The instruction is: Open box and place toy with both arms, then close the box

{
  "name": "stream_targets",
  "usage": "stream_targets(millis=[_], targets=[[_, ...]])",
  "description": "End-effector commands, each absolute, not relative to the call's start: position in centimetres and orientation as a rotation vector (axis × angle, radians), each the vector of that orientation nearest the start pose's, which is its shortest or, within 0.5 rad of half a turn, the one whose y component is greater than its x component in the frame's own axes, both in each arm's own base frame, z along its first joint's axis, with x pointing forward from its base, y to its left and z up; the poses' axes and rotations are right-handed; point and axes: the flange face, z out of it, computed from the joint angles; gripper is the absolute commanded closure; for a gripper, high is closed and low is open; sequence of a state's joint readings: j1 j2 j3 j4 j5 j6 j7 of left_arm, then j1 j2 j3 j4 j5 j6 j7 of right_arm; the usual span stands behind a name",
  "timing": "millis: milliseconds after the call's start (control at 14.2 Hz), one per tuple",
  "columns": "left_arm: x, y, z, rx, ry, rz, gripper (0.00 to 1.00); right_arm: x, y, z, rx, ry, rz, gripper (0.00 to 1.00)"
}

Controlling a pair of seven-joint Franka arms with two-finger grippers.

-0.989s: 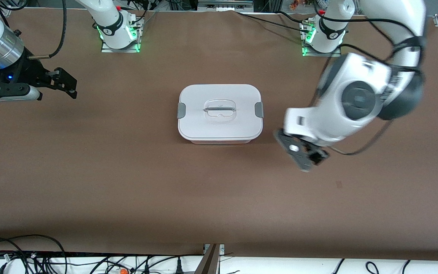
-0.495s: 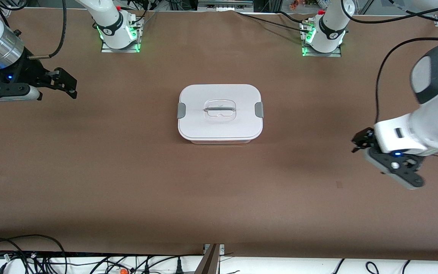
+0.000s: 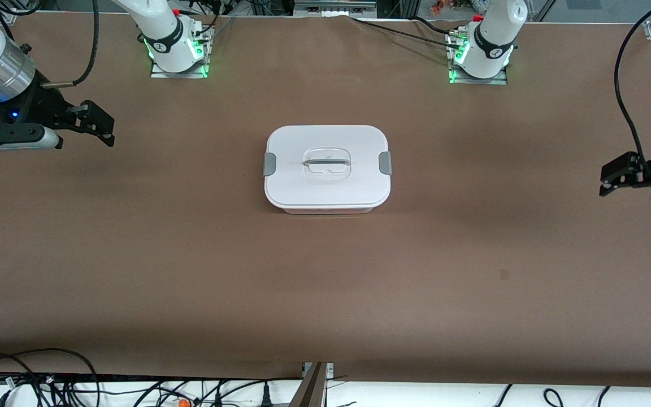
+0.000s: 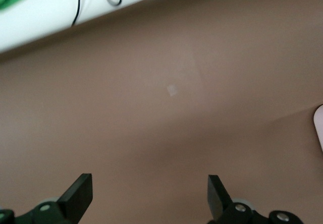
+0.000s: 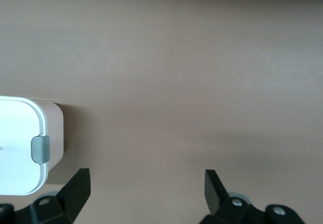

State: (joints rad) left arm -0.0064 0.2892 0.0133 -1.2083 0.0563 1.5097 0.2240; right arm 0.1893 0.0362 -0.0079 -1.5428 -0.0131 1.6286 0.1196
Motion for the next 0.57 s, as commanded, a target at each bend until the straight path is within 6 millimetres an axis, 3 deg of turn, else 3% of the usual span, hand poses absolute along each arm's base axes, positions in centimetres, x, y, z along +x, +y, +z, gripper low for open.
stream_targets(millis=[0,141,283,495], targets=[[59.8,0.6,60.5,-3.144,0.028,0.096,0.0,56.2,10.4,62.8,-3.129,-0.077,-0.09,0.0],[58.7,1.0,60.5,-3.177,-0.085,0.112,0.0,56.2,10.4,62.8,-3.129,-0.077,-0.09,0.0],[57.8,0.6,60.4,-3.18,-0.081,0.127,0.0,56.3,10.3,62.8,-3.129,-0.074,-0.09,0.0],[58.6,0.8,59.3,-3.185,-0.079,0.157,0.0,56.2,10.4,62.8,-3.129,-0.077,-0.09,0.0]])
